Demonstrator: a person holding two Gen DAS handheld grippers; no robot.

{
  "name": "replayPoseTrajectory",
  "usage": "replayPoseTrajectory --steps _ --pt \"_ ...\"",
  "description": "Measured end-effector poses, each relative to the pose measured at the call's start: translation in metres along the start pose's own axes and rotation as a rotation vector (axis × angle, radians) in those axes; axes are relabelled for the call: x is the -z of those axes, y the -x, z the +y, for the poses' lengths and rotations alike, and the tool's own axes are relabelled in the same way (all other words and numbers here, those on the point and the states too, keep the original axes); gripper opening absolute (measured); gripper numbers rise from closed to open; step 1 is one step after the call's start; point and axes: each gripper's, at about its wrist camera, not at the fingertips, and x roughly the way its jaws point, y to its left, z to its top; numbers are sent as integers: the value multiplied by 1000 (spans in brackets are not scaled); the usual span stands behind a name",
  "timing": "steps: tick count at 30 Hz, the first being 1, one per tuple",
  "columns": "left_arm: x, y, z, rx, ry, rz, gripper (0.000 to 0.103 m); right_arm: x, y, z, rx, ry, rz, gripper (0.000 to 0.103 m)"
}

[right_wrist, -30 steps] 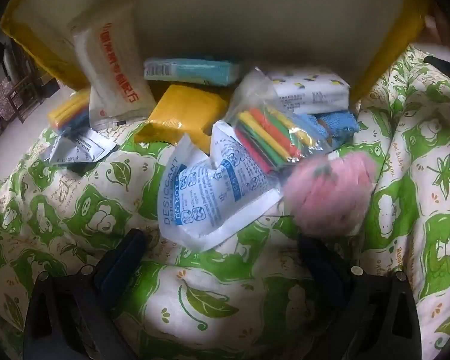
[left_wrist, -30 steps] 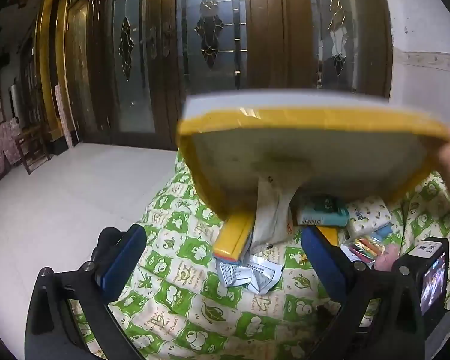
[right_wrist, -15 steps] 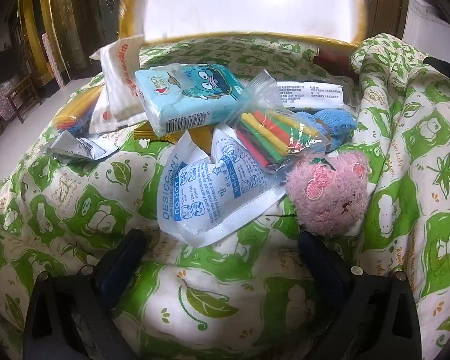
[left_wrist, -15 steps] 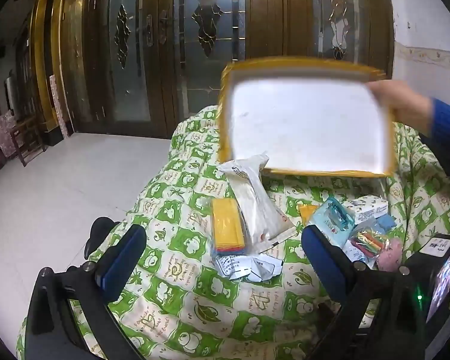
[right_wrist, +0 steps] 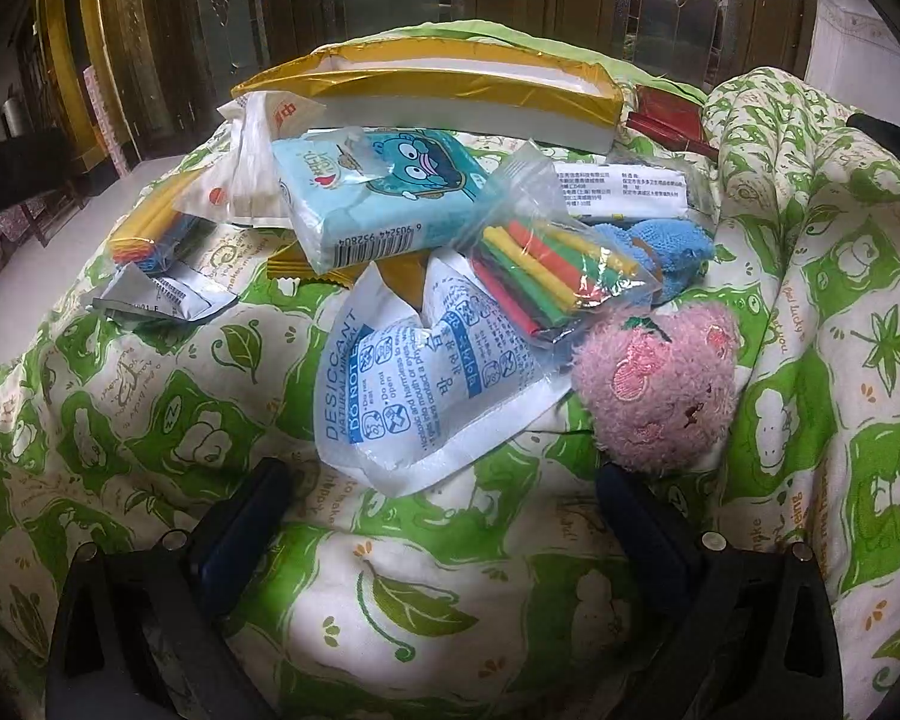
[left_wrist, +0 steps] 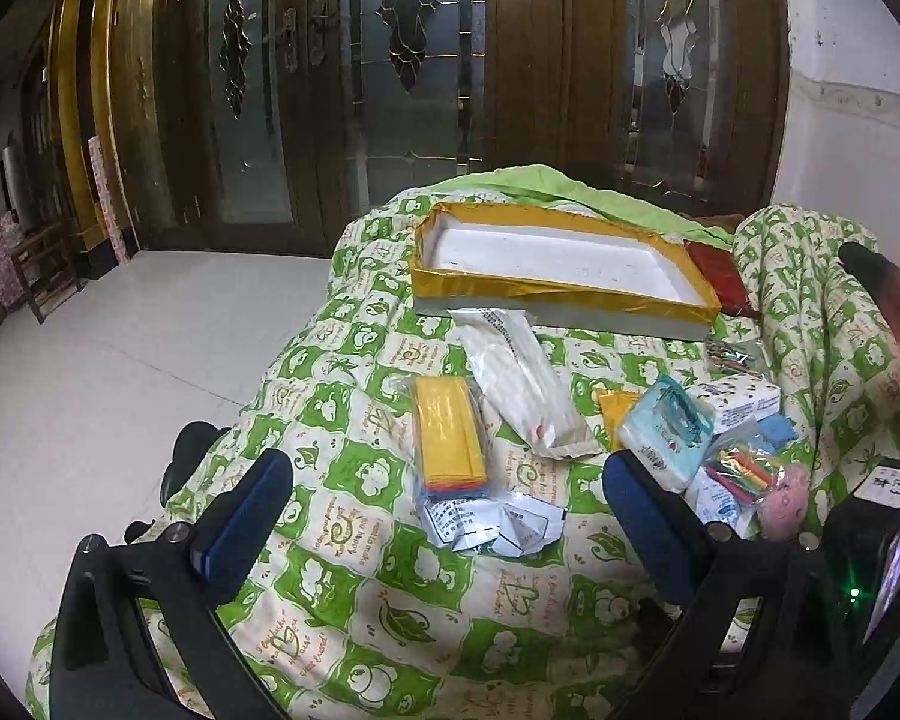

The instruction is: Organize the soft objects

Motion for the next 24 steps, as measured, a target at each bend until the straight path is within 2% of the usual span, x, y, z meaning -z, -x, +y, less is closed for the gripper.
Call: replayPoseTrajectory --steps 10,16,20,23,24 --pt "1 5 0 -3 4 -1 103 3 -2 1 2 -6 -21 103" --pt "3 3 2 -10 15 6 103 0 -4 1 0 2 10 103" --pt "4 4 5 -18 28 4 103 -10 5 -7 -79 -28 67 102" --pt "2 8 11 -21 54 -5 103 -9 30 -8 -147 -35 20 102" --pt "1 7 12 -23 60 -4 103 -8 45 -6 -161 -16 -24 102"
